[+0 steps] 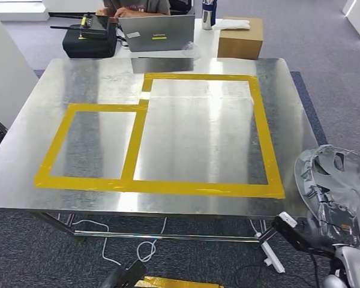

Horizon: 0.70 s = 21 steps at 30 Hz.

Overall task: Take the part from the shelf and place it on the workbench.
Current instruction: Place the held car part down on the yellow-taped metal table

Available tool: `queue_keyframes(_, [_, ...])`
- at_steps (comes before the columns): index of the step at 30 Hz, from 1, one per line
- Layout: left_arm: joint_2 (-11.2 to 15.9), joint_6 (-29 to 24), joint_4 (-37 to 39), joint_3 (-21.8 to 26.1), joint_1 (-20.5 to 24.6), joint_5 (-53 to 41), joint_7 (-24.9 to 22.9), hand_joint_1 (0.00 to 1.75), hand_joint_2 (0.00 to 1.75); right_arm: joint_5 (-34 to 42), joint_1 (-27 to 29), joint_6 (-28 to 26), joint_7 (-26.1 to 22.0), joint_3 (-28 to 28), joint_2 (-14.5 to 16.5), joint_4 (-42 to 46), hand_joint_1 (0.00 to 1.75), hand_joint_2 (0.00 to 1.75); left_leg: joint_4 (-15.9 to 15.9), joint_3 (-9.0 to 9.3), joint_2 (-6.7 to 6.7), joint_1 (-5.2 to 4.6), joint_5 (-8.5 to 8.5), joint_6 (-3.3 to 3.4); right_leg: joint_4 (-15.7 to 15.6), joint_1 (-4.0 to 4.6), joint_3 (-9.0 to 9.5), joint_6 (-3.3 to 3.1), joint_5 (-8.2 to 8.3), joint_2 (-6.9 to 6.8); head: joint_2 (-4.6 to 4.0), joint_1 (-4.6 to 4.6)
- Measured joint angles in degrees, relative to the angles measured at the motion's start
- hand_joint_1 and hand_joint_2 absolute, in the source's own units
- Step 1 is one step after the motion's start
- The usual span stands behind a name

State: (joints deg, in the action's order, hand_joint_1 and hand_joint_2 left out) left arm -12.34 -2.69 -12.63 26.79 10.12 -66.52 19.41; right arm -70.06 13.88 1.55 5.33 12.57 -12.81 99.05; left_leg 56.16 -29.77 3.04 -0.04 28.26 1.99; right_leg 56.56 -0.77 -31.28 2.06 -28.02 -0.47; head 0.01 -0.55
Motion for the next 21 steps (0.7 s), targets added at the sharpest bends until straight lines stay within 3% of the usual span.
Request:
queue_keyframes(4, [-0.08,0.23,0.0,-0.78,0.2,-0.14,-0.6,0.0,1.75,-0.83,-4.55,1.96,1.9,-5.67,-3.04,-4.51,1.75,1.75,-0.08,-0.08,-0.01,0.29,-0.06,-1.45,0.07,0.21,-0.06,-0.21,0.07,0.03,0.01,-0.02])
queue_keyframes(6, [-0.13,0.44,0.0,-1.21,0.3,-0.17,-0.92,0.0,1.75,-1.67,-7.28,2.76,2.52,-9.0,-4.12,-6.97,1.75,1.75,-0.09,-0.11,0.03,0.33,-0.1,-1.81,0.08,0.23,-0.1,-0.35,0.16,0.08,0.0,-0.03])
queue_keyframes(21, [-0.13,1.93,0.0,-3.98,1.27,0.05,-1.83,0.0,1.75,-1.13,-28.44,7.41,1.67,-34.35,-7.18,-20.55,1.75,1.75,0.19,-0.47,0.18,0.23,-0.35,-1.91,0.09,0.13,-0.42,-0.34,0.73,0.3,0.01,-0.04])
